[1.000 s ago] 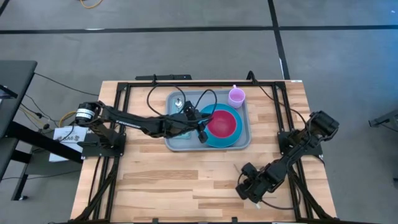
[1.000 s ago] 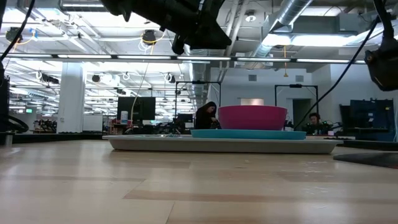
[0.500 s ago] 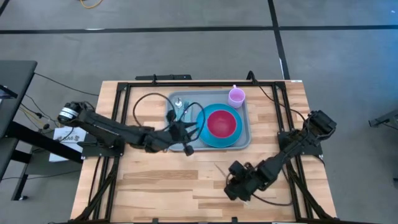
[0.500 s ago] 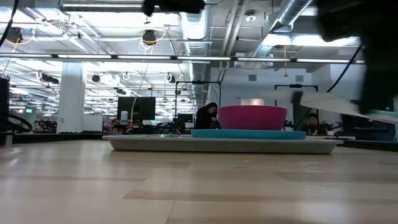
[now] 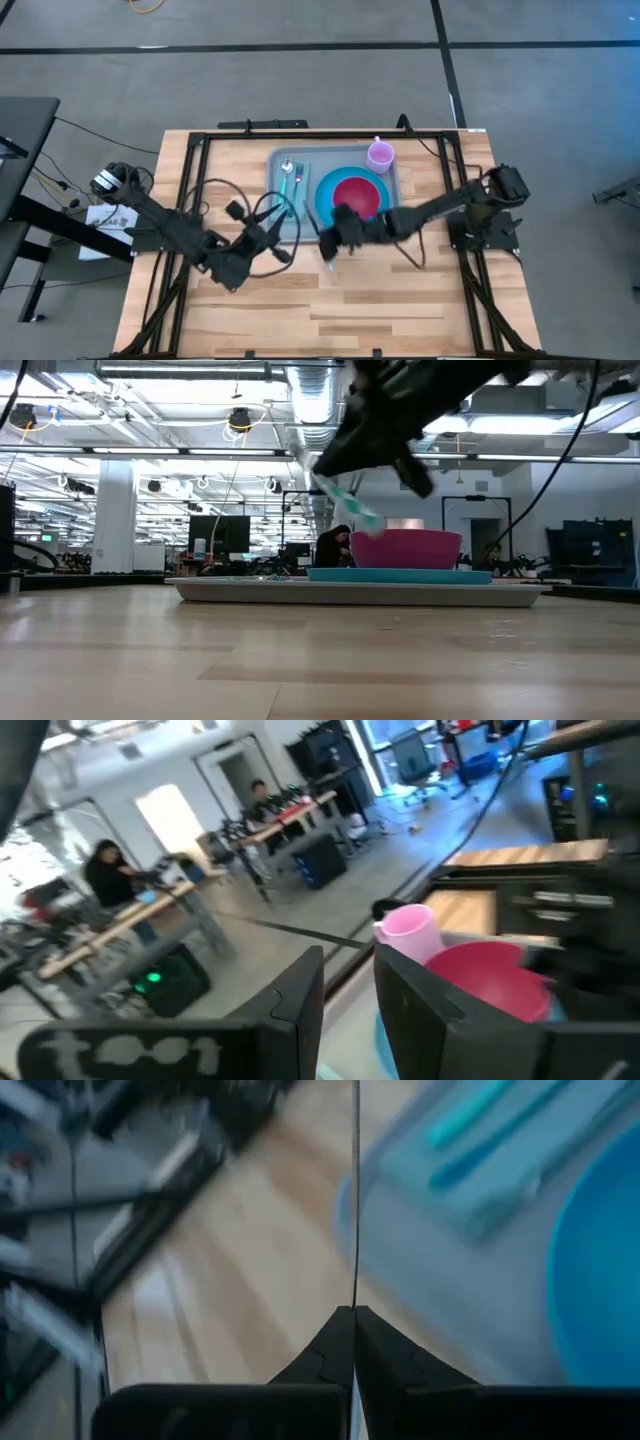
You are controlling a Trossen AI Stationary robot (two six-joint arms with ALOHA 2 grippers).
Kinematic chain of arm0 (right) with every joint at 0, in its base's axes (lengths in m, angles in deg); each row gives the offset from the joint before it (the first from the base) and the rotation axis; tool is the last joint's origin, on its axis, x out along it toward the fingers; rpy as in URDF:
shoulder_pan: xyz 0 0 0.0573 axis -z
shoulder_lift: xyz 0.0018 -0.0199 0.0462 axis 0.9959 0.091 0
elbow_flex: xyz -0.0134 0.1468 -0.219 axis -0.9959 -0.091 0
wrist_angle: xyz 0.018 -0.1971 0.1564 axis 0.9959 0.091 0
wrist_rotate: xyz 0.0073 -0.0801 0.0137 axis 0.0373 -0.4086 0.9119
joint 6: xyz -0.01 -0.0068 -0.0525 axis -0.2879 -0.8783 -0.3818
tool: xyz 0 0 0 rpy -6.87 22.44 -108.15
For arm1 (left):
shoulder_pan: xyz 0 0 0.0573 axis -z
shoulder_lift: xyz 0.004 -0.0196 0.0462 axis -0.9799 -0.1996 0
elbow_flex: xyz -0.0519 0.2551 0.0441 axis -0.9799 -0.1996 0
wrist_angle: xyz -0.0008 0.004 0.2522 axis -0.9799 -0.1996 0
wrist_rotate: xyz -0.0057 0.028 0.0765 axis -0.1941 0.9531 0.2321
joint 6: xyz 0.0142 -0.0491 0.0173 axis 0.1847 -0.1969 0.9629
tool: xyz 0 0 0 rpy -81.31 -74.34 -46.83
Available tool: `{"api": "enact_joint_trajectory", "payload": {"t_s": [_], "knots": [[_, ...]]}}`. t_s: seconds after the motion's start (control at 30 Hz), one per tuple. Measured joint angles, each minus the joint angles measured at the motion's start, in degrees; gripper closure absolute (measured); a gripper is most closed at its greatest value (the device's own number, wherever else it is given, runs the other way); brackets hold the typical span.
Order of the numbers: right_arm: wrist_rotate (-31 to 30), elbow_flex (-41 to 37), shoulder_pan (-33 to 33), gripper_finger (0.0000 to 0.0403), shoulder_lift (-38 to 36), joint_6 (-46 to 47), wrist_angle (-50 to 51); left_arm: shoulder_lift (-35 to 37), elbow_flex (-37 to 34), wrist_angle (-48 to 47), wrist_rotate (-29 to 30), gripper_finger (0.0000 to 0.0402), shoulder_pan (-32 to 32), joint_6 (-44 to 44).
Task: Set up tray
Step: Put the white knife on the blue napkin
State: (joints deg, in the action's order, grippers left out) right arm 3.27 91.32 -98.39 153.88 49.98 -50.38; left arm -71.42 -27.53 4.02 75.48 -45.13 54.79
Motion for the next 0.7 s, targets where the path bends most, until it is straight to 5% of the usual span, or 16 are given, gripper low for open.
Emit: {"api": "enact_joint_trajectory", "payload": {"t_s": [0.13,0.4,0.7], "knots": [[1.99,0.00,7.50,0.0403,0.00,-0.01,-3.68,0.01,0.00,-0.20,6.24,0.0319,3.91,-0.02],[4.72,0.04,19.72,0.0403,0.08,1.96,-8.19,0.00,0.00,-0.50,6.30,0.0319,6.50,-0.20],[10.88,2.07,23.76,0.0403,10.02,4.63,-18.61,0.00,0.00,-0.53,6.43,0.0319,6.34,-0.05]]}}
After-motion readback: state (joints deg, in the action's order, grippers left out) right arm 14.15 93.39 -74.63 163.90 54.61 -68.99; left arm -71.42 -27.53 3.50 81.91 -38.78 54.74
